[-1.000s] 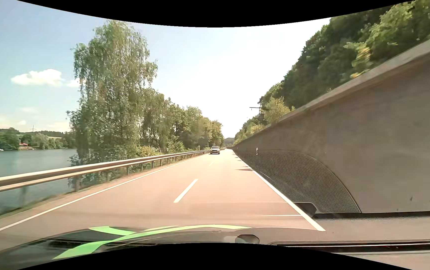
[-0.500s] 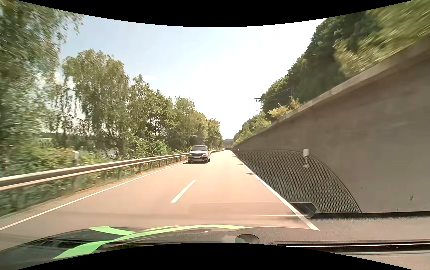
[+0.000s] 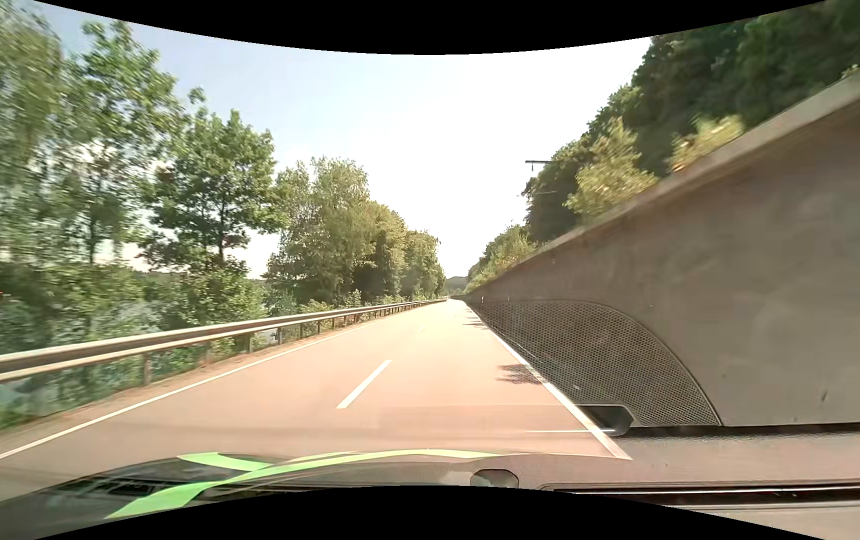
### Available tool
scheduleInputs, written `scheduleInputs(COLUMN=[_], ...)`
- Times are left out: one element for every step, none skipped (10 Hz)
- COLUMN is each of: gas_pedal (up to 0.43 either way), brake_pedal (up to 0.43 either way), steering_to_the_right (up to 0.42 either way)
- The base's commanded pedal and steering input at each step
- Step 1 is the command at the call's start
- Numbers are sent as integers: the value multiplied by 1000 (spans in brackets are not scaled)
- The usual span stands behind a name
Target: Follow the waypoints while adhering to traffic rules and regulations
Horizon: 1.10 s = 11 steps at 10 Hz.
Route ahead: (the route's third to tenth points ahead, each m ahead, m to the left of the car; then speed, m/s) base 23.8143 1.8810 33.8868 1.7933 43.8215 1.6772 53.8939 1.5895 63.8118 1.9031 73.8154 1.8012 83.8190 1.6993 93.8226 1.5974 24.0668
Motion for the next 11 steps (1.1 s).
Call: scheduleInputs(gas_pedal=[260,240,209,209,209,220,220,220,220,189,189], brake_pedal=[0,0,0,0,0,0,0,0,0,0,0], steering_to_the_right=[-1,-1,-1,-1,0,0,0,0,1,2,2])
